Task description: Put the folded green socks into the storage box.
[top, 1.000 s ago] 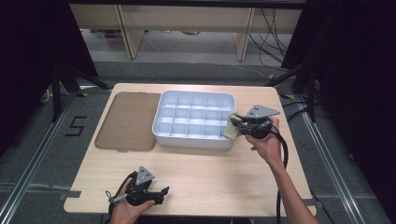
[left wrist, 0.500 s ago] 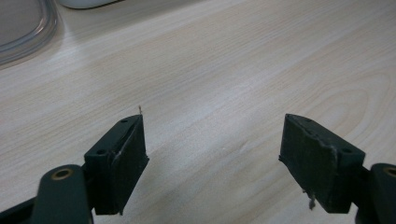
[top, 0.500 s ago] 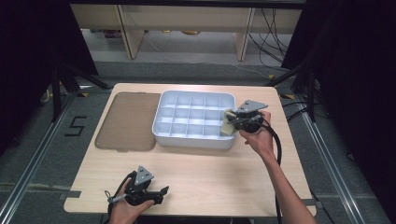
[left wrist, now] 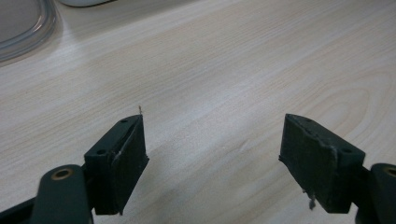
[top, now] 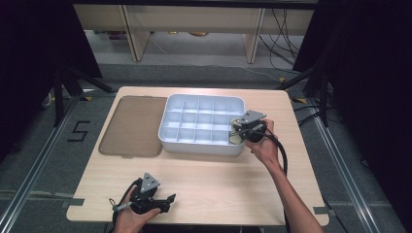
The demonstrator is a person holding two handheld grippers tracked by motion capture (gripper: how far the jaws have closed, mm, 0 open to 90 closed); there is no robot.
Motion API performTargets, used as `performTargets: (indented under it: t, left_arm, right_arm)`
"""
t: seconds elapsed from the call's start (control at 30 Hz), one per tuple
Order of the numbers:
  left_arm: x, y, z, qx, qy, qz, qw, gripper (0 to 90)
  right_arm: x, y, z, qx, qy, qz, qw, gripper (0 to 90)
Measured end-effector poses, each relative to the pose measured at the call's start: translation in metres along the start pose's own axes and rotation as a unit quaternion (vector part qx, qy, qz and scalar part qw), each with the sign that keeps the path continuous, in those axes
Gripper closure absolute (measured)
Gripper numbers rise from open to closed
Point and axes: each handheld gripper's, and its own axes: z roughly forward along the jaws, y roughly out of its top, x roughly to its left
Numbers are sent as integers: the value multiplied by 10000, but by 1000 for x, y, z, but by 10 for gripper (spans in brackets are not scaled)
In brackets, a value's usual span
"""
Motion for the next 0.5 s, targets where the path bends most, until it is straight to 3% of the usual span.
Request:
performTargets:
  t: [0.03, 0.1, 0.13, 0.17, 0.2, 0.23, 0.33, 0.37, 0.4, 0.43, 0.47, 0.5]
  left_arm:
    - [2, 1, -3, 204, -19, 138, 9997, 219]
    - [-1, 0, -1, -75, -43, -42, 10000, 219]
    - [0, 0, -1, -8, -40, 22, 10000, 219]
    - [-1, 0, 0, -108, -47, -90, 9999, 219]
    - [0, 0, 0, -15, 2, -33, 10000, 218]
    - [-1, -1, 1, -49, 5, -117, 9999, 219]
    - [0, 0, 0, -17, -26, -48, 10000, 219]
    - [2, 0, -2, 116, -30, 113, 9999, 219]
    - [2, 0, -2, 108, -34, 132, 9998, 218]
    - [2, 0, -2, 109, -37, 120, 9999, 219]
    - [-1, 0, 1, -85, -73, -68, 9999, 219]
    - [-1, 0, 1, -66, -62, -51, 9999, 219]
  right_arm:
    - [1, -1, 2, 26, 27, -6, 10000, 765]
    - [5, -3, 6, 139, 0, -119, 9998, 765]
    - [7, -4, 8, 187, -31, -250, 9995, 764]
    - [9, -5, 10, 244, -12, -258, 9994, 764]
    - [10, -6, 11, 284, 3, -255, 9993, 764]
    - [11, -8, 13, 278, -14, -275, 9992, 762]
    - [10, -13, 16, 327, 71, -144, 9993, 759]
    - [9, -14, 17, 349, 114, -163, 9992, 757]
    - [10, -16, 18, 336, 139, -51, 9993, 753]
    - [10, -17, 18, 298, 157, 13, 9994, 743]
    - [10, -17, 18, 301, 187, 125, 9993, 723]
    - [9, -18, 17, 302, 254, 230, 9990, 695]
